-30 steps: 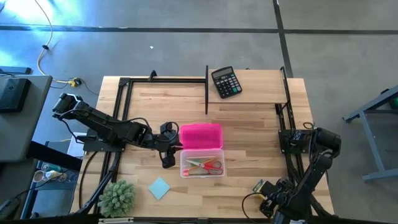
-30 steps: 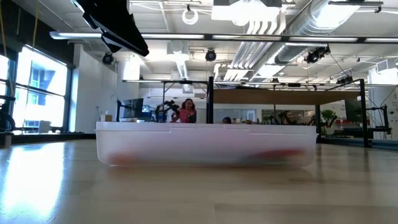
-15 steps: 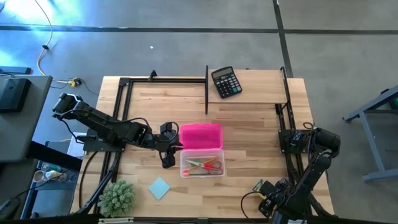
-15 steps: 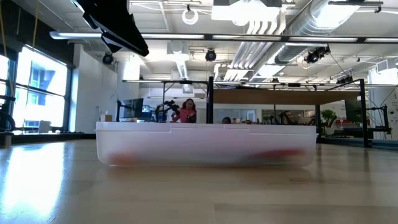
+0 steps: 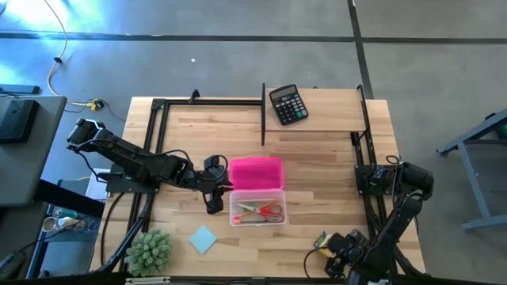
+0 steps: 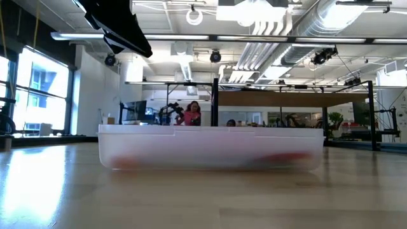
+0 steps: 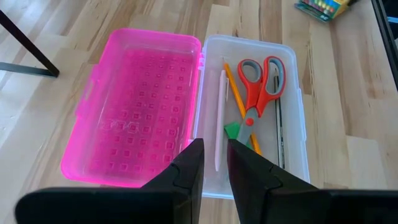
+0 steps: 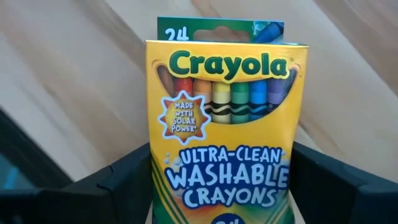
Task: Pack school essentials
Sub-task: Put the yellow crayon pack into the supply box
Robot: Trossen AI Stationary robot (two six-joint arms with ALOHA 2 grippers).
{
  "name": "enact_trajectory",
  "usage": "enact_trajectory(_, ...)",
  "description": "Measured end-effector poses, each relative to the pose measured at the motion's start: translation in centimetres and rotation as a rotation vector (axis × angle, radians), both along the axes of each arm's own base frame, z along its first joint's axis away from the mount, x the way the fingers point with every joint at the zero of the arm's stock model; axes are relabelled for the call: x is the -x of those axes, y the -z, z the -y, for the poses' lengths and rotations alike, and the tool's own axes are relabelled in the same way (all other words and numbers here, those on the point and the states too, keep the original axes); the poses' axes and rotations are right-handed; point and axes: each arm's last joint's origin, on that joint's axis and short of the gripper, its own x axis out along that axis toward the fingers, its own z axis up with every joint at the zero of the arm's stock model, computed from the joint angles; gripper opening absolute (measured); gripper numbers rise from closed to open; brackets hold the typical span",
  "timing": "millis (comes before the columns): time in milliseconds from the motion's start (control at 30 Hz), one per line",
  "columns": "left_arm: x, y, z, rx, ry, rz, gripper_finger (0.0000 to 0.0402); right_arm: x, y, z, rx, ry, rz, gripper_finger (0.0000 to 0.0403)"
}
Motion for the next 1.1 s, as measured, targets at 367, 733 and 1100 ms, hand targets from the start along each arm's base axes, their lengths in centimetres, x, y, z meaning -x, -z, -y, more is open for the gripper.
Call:
enact_trajectory(367, 0.0, 0.0, 0.0, 0.0, 0.0, 0.0, 0.0062, -5.2, -0.2, 1.6, 0.008, -0.073, 0.159, 0.0303)
enact_trajectory(733, 0.0, 0.0, 0.0, 0.0, 0.0, 0.0, 0.0062, -12.4, -4.0, 4.1, 0.105, -0.314, 0.276, 0.0303)
enact_trajectory(1100, 0.0, 0.0, 0.0, 0.0, 0.0, 0.0, 0.0062, -17.2, -7.3, 8.9, 0.251, -0.494, 0.206, 0.0303)
